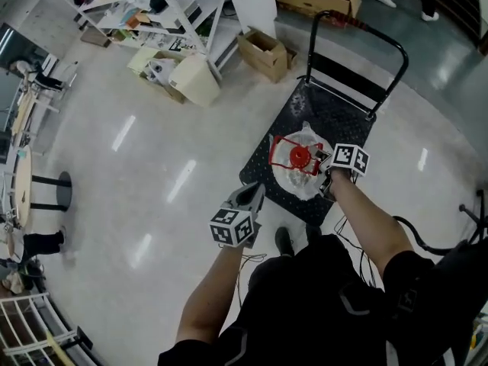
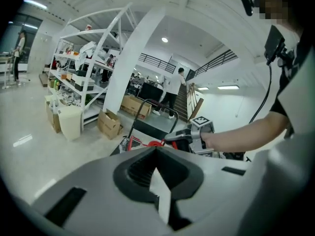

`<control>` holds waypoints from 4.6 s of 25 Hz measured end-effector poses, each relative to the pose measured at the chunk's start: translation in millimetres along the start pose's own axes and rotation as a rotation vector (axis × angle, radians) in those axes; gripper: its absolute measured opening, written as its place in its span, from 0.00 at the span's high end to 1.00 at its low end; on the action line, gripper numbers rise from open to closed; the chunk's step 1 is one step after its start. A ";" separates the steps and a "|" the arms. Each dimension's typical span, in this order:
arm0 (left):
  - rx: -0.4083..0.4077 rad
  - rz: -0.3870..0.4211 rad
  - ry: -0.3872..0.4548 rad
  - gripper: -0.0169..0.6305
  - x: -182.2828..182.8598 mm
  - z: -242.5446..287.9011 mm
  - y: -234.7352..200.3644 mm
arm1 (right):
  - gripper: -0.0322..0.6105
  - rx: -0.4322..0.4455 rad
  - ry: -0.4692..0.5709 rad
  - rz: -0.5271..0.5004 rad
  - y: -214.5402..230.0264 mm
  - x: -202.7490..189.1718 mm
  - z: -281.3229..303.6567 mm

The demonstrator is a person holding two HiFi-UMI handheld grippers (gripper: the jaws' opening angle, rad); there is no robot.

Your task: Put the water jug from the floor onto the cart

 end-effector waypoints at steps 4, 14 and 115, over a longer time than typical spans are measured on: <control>0.081 -0.046 0.001 0.98 12.6 4.3 -17.5 | 0.84 0.024 -0.096 -0.032 -16.5 7.4 58.5; 0.131 -0.108 0.000 0.98 -3.6 7.5 -16.5 | 0.84 0.049 -0.159 -0.048 -10.2 -3.9 108.5; -0.795 0.477 0.208 0.98 -62.1 -262.1 255.7 | 0.95 -0.487 0.823 -0.652 -136.9 -401.9 -556.3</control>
Point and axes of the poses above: the fingertips, and each gripper's own axes: z forward along the fingers, y to its right, x out of its top, the point moved 9 cm from there along -z, backward along the fingers, and after that the axes turned 3 degrees about x, right-handed, at the moved point
